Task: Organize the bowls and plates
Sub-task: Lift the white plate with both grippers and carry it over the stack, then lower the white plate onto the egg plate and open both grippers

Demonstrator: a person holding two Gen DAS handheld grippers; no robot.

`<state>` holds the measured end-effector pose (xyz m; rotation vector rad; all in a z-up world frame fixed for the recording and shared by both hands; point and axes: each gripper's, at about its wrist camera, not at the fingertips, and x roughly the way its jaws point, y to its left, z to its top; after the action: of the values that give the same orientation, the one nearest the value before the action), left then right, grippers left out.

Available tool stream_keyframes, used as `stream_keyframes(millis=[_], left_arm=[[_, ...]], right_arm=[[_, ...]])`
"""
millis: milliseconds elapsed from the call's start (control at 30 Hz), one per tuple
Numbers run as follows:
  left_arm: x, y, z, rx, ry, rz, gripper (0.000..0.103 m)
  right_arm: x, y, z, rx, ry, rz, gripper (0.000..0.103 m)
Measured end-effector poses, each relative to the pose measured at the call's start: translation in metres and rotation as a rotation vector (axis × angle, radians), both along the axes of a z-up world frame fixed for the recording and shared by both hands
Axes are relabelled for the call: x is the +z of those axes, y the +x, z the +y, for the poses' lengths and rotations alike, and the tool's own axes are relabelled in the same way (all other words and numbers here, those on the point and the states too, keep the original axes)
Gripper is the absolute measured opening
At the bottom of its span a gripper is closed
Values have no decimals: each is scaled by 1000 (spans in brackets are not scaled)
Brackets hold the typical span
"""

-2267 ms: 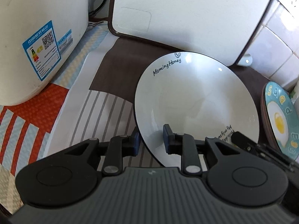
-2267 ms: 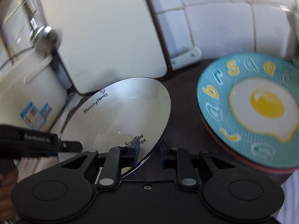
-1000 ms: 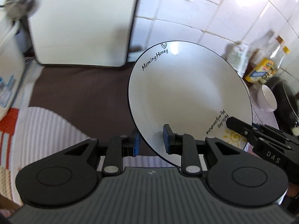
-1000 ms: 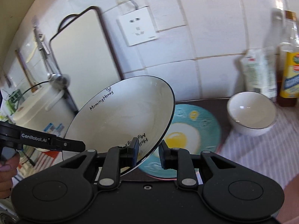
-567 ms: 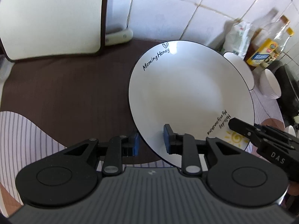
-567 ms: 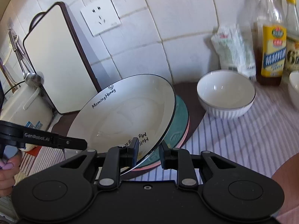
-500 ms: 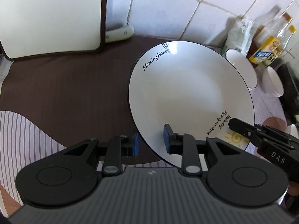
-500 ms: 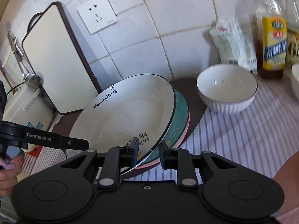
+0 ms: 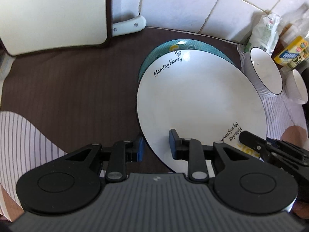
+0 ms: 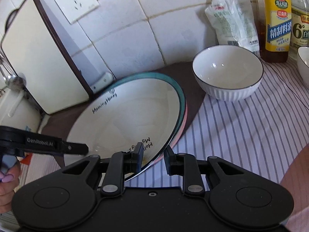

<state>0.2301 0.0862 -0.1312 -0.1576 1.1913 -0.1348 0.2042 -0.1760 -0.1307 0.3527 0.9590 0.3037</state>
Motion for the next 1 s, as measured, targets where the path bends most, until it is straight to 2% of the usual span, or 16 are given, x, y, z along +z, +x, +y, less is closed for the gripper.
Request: stream_keyframes(millis=[167,333,500,633,767,900,1000], left_arm=[[-1,1,-4,23,23,7,25],[-4,4,-8,44,45,-3,24],[-6,1,-17,57,90,-35,24],[-3,1,-18,71,108,-31,24],[9,-6,-24,26,134,-26,25],[27,-23,-29,8,133,-42,26],[39,-35,-33,13,148,-49,30]], right_arm=[[3,3,4,-15,-35,33,28],[3,8,10,-7,-87,17,30],[-1,7,20,6,-176,-26,35],[-2,9,24,16,-222,-53,37],[2,5,27,26,-280,-101,37],[16,-1,16,31,-181,-90,42],[26,-7,11,24,-177,-80,45]])
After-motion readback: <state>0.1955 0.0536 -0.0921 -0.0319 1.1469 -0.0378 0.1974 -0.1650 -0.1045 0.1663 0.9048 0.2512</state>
